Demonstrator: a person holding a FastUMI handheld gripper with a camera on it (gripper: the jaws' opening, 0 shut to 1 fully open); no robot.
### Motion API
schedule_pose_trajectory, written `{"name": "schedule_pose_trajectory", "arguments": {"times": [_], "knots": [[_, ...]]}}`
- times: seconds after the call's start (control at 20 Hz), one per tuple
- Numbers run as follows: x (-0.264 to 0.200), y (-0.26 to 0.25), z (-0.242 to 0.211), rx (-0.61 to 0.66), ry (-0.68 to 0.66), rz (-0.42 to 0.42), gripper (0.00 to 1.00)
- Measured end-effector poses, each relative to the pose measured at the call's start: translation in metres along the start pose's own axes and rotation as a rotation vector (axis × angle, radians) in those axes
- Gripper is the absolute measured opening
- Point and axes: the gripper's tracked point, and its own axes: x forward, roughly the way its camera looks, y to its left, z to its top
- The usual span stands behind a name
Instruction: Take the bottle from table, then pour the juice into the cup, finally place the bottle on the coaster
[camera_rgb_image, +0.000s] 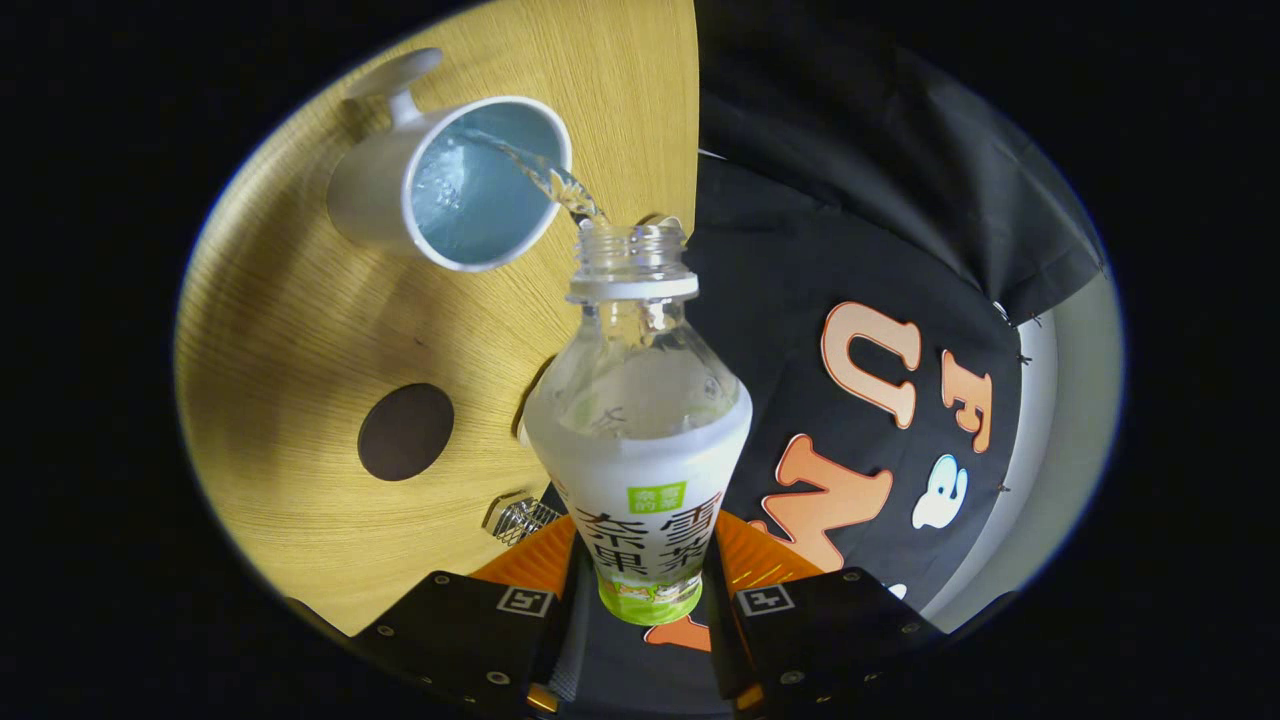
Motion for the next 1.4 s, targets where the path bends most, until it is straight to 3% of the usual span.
{"name": "schedule_pose_trajectory", "arguments": {"times": [1.4], "knots": [[-0.0015, -0.0015, 0.0068, -0.101, -0.038, 0.006, 0.52]]}}
